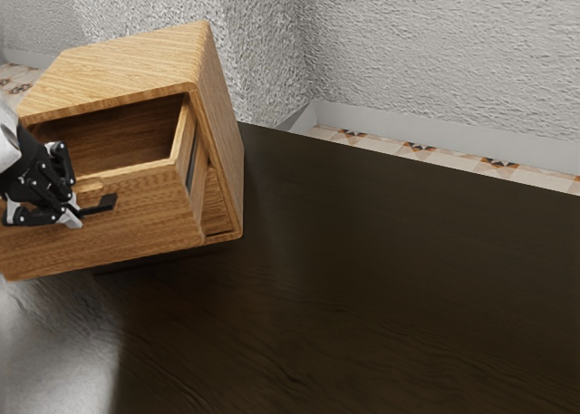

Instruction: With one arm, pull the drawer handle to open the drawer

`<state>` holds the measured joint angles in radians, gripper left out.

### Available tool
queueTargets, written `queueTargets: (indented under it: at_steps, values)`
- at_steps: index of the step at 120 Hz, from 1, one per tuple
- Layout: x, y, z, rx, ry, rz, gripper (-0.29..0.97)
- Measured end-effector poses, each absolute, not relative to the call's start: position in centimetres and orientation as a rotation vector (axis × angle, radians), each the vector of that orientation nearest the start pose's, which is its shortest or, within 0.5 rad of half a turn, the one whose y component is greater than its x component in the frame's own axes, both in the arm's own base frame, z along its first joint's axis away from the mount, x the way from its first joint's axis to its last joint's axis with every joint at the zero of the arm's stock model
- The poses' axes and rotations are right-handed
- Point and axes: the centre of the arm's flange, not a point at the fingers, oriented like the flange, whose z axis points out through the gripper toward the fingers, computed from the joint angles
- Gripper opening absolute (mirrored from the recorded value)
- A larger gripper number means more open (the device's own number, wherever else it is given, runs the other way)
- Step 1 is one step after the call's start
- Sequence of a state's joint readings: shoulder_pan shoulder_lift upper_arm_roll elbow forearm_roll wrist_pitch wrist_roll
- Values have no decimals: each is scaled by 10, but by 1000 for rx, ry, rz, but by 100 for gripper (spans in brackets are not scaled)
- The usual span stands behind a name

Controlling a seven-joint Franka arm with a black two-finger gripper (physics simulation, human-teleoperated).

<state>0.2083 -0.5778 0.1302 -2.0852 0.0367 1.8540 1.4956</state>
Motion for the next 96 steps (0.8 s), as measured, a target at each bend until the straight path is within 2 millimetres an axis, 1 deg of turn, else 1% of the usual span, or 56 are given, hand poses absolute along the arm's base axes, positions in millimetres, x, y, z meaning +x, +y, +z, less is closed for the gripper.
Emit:
queueTargets:
  at_steps: [12, 24, 42, 46, 53, 58, 61, 64, 66, 70, 74, 78, 85, 90, 96]
  values:
    - [364, 145, 675, -2399, 1585, -337, -10]
    - [363, 144, 673, -2412, 1586, -325, 3]
    - [360, 144, 674, -2431, 1585, -311, 16]
    - [359, 144, 679, -2430, 1582, -314, 15]
    - [354, 144, 703, -2417, 1566, -332, 18]
    - [348, 143, 730, -2400, 1551, -352, 20]
    - [347, 142, 752, -2387, 1541, -365, 21]
    - [354, 137, 777, -2373, 1541, -368, 23]
    - [364, 132, 792, -2366, 1551, -363, 24]
    - [390, 117, 822, -2339, 1584, -361, 30]
    - [419, 102, 838, -2332, 1609, -349, 36]
    - [438, 93, 841, -2364, 1604, -329, 41]
    - [454, 85, 834, -2490, 1525, -297, 47]
    - [459, 85, 825, -2606, 1464, -295, 51]
    - [458, 94, 820, -2742, 1358, -301, 55]
